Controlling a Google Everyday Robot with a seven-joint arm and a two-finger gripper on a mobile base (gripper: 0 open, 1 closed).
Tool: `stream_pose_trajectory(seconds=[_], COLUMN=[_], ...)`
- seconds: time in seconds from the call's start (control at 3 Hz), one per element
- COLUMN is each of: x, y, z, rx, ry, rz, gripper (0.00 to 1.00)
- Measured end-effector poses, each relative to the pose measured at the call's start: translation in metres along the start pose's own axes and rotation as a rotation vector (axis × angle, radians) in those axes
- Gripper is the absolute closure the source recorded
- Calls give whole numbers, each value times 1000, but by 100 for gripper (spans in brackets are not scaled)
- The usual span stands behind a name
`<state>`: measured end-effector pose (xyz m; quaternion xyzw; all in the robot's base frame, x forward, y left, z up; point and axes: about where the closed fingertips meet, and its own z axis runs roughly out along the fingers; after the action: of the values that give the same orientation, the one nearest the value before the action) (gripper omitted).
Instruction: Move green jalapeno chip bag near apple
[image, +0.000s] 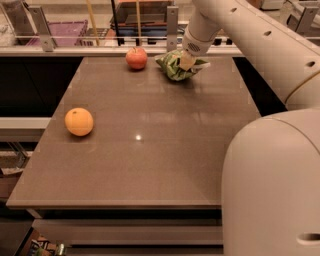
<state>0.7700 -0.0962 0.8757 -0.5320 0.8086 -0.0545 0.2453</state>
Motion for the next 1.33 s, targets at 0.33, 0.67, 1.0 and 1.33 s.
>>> stream_pose_trajectory(seconds=[0.33, 0.67, 1.0, 1.33], x=[0, 0, 0, 0], y=[1, 3, 4, 5], z=[3, 6, 10, 13], rx=[-4, -9, -13, -18], ry=[2, 4, 6, 9], rz=[-1, -2, -3, -4], gripper=[84, 61, 37, 13])
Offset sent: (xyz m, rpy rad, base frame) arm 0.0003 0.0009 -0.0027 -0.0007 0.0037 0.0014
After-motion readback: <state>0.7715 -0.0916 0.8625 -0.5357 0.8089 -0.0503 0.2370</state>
